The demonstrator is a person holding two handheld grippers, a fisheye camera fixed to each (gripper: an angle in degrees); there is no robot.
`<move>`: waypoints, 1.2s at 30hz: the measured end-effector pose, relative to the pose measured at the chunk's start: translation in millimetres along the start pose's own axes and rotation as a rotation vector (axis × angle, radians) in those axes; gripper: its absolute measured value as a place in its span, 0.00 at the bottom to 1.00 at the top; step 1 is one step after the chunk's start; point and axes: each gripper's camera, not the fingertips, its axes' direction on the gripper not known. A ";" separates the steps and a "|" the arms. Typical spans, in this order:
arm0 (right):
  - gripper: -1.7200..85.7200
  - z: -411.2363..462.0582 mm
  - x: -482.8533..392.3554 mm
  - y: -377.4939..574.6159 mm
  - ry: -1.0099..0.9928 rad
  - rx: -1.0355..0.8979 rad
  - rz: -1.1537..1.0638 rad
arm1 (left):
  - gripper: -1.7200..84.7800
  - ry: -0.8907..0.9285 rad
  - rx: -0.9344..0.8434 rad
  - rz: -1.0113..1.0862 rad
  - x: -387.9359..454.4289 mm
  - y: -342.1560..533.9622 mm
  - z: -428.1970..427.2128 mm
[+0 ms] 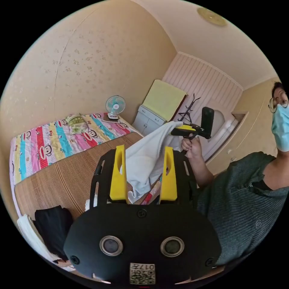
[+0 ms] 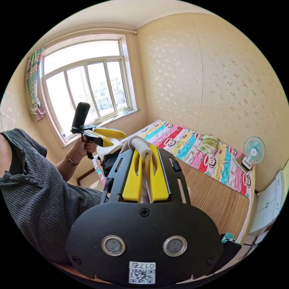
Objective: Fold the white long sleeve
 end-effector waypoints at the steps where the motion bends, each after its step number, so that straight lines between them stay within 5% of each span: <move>1: 0.08 3.6 0.3 -1.3 -0.010 0.008 0.006 | 0.23 -0.055 0.012 0.041 16.7 -3.8 8.0; 6: 0.08 11.6 3.1 -5.5 0.041 0.027 0.022 | 0.21 -0.058 -0.116 0.160 76.7 -10.6 68.9; 10: 0.08 14.8 10.7 3.2 0.101 0.032 0.027 | 0.07 -0.284 -0.077 0.157 94.7 -4.9 86.7; 17: 0.11 -10.0 68.4 59.6 -0.109 0.092 0.083 | 0.06 0.179 0.223 0.177 77.6 -37.1 48.1; 22: 0.15 -13.2 104.9 165.0 -0.387 0.268 0.133 | 0.06 0.165 0.275 0.301 105.8 -55.8 35.7; 28: 0.18 58.8 127.7 240.7 -0.444 0.090 0.265 | 0.06 0.161 0.358 0.391 130.5 -61.6 -1.1; 31: 0.10 110.6 138.4 247.1 -0.604 0.001 0.272 | 0.06 0.150 0.399 0.342 127.9 -59.4 -14.8; 36: 0.05 122.4 144.7 238.3 -0.514 -0.031 0.236 | 0.06 0.054 0.454 0.250 102.8 -56.2 -35.7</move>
